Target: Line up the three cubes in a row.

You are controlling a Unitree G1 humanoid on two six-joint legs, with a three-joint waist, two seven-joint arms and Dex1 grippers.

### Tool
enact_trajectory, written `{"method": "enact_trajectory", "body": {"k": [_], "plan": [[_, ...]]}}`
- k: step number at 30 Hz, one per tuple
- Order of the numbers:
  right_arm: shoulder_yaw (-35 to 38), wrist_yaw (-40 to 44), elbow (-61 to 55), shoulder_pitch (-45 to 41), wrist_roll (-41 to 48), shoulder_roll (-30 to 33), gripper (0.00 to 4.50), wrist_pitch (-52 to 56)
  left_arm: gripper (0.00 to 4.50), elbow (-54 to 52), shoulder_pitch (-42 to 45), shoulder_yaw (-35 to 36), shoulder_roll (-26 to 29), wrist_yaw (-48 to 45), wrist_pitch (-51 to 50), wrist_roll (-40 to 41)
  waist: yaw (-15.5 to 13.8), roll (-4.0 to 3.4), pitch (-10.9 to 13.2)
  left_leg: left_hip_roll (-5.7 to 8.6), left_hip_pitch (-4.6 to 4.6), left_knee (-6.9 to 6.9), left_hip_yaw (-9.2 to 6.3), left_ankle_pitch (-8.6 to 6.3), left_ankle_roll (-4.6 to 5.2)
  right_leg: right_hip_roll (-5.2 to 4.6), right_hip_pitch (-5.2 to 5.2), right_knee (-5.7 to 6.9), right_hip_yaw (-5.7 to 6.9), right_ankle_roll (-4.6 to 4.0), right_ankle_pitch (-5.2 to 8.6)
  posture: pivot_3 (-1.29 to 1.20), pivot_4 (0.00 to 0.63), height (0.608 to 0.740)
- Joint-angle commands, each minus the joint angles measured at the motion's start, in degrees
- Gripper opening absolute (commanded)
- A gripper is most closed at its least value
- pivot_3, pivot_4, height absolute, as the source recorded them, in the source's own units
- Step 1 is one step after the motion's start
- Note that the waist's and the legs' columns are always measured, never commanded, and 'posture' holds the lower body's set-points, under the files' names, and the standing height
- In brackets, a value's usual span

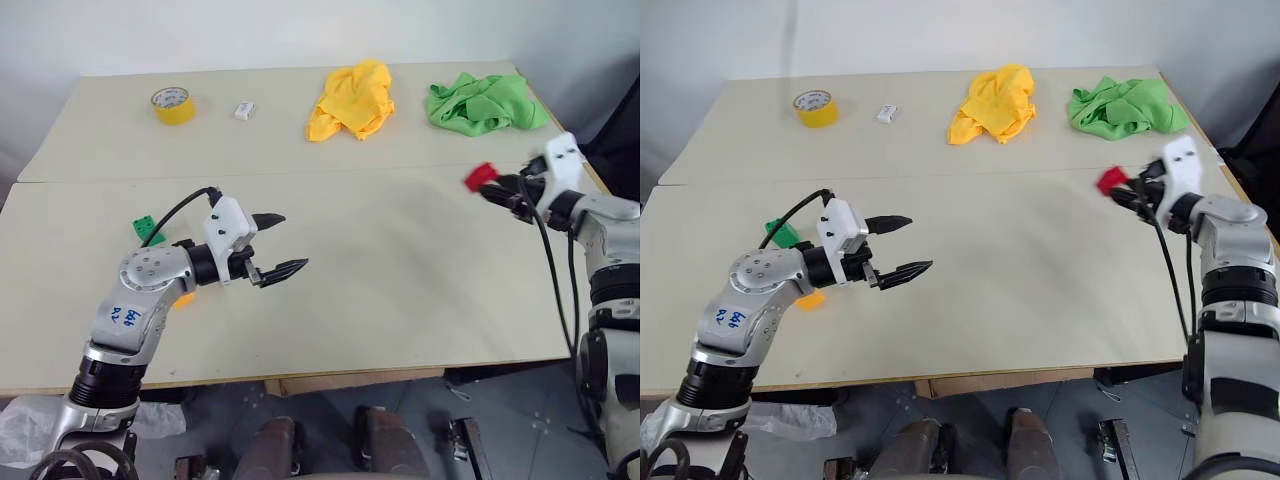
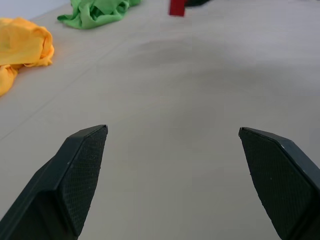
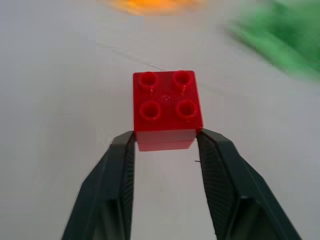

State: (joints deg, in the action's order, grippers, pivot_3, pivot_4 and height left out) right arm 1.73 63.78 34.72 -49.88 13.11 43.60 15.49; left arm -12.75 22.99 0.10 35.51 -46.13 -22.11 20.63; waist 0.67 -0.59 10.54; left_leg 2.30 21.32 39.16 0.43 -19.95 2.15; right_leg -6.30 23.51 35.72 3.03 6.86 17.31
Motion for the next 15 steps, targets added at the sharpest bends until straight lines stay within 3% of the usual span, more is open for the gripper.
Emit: {"method": "enact_trajectory", "body": {"k": [1, 7, 15], "plan": [[-7.07, 13.95, -14.79, 3.19, 2.46, 1.56, 1.46, 3.75, 4.5, 0.39, -1.26, 3.4, 1.36, -2.85, 3.17, 1.74, -0.29, 0.0, 0.0, -0.01, 0.0, 0.01, -0.03, 0.0, -0.01, 0.0, -0.01, 0.0, 0.0, 0.0, 0.0, 0.0, 0.15, 0.74], [-17.38, 16.19, -21.62, 1.41, -1.88, -3.42, 1.46, 7.38, 4.5, 2.58, -3.8, 5.72, 3.66, -5.64, 3.04, 2.58, -0.67, 0.01, 0.01, 0.11, 0.02, 0.13, -0.14, 0.0, 0.0, -0.16, -0.03, 0.02, 0.01, 0.0, 0.0, 0.0, 0.15, 0.74], [-22.81, 12.53, -12.53, -0.9, -10.49, -7.93, 1.46, 1.06, 4.5, 0.18, -4.69, 4.87, 2.57, -3.83, 2.92, 2.35, -0.43, 0.03, 0.01, 0.25, 0.05, 0.14, -0.3, 0.0, 0.01, -0.25, -0.04, 0.04, 0.13, 0.0, 0.0, 0.0, 0.15, 0.74]]}}
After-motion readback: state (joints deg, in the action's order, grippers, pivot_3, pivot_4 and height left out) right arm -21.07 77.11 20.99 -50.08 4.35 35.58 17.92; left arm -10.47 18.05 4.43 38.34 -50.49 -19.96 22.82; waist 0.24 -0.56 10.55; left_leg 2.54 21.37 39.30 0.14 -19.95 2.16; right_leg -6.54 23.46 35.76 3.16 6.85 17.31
